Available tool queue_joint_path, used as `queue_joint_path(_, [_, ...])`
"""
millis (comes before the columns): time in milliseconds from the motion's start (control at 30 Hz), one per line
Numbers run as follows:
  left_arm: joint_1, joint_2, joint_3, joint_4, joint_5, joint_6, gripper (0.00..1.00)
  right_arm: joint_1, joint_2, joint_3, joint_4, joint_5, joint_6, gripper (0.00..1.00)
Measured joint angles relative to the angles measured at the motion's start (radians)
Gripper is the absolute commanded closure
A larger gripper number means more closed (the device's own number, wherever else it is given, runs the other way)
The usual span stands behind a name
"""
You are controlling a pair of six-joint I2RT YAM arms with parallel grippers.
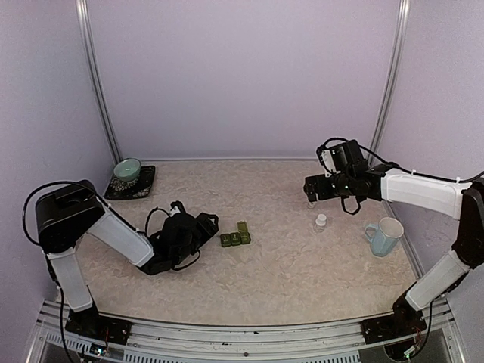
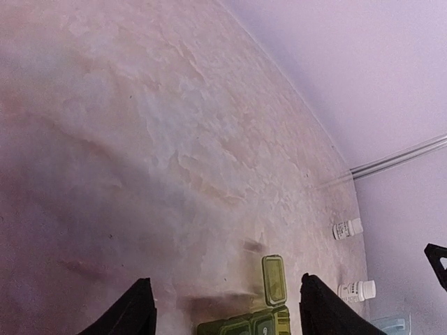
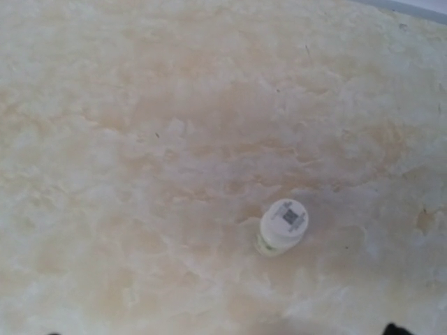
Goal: Sort the pills into containers
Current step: Place the pill container at the center of the board, then place the pill bottle at the center of the board.
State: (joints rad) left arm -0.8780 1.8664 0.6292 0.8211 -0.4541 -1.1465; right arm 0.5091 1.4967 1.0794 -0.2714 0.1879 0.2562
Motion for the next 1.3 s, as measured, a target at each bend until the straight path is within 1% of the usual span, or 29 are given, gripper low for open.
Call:
queue_joint_path(67, [0.005,-0.039,-0.009,-0.017,-0.005,0.019,0.12,0.0,0.024,0.0,0.01,0.012,-0.01,0.11])
queue_joint_path(133, [0.005,-0.076,-0.01,-0.039,-0.008,0.041,0.03,-0.001,0.053,0.0,0.025,0.023,-0.014,0.12])
queue_joint_path(167, [0.005,-0.098,-0.01,-0.052,-0.009,0.053,0.01,-0.002,0.071,0.0,0.034,0.028,-0.016,0.12])
queue_joint_path(267, [0.001,-0.158,-0.01,-0.081,-0.011,0.09,0.01,-0.011,0.118,0.0,0.058,0.039,-0.016,0.14])
queue_joint_path(433, [-0.024,-0.238,-0.021,-0.122,-0.023,0.141,0.01,-0.059,0.167,-0.005,0.124,0.021,-0.012,0.23])
queue_joint_path(567, [-0.05,-0.293,-0.045,-0.156,-0.037,0.169,0.01,-0.096,0.228,-0.005,0.192,-0.013,-0.012,0.28])
queue_joint_path(733, [-0.061,-0.349,-0.066,-0.19,-0.06,0.193,0.01,-0.106,0.325,-0.005,0.241,-0.036,-0.012,0.33])
queue_joint_path(900, [-0.062,-0.393,-0.089,-0.212,-0.079,0.206,0.01,-0.109,0.38,0.0,0.269,-0.065,-0.018,0.35])
queue_joint_path(1000, [-0.062,-0.406,-0.1,-0.224,-0.085,0.208,0.01,-0.111,0.399,0.012,0.287,-0.075,-0.022,0.39])
queue_joint_path(1100, [-0.062,-0.418,-0.109,-0.232,-0.09,0.208,0.01,-0.113,0.423,0.035,0.3,-0.078,-0.027,0.41])
queue_joint_path(1167, [-0.062,-0.426,-0.111,-0.235,-0.096,0.209,0.01,-0.113,0.437,0.05,0.304,-0.079,-0.028,0.45])
queue_joint_path(1300, [-0.062,-0.447,-0.114,-0.243,-0.104,0.209,0.01,-0.113,0.465,0.076,0.307,-0.079,-0.032,0.62])
